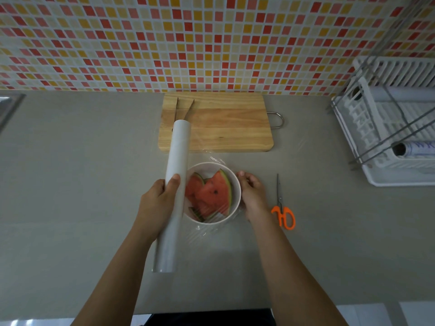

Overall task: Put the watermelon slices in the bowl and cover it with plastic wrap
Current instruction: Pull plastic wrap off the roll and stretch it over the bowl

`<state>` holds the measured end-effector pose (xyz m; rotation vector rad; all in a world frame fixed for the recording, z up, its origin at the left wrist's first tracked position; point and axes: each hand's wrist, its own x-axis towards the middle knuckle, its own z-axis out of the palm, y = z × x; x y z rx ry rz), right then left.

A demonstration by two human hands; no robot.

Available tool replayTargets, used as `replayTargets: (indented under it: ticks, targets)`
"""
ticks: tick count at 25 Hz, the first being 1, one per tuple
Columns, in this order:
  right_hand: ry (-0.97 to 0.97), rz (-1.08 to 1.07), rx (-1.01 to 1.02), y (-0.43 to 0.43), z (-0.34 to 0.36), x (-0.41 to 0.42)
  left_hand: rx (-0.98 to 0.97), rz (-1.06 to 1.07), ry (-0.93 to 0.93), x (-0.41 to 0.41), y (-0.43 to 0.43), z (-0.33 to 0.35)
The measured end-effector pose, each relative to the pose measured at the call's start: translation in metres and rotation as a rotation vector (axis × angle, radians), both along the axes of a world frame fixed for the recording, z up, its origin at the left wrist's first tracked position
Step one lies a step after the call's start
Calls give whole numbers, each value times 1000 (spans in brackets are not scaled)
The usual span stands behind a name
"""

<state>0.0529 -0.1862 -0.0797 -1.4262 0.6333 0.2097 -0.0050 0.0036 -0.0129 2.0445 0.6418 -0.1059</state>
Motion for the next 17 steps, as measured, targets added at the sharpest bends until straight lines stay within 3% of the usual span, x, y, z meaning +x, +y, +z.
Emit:
replayTargets:
  ticks: [4, 11, 17]
  targets:
    - [-93, -80, -21, 6, -4, -1, -73, 22, 10, -2, 0, -5]
    - [-54, -243, 130, 15, 0, -1, -73, 9, 20, 1, 1, -6]
    - [17, -247, 203, 18, 0, 0, -88, 5, 23, 3, 2, -6]
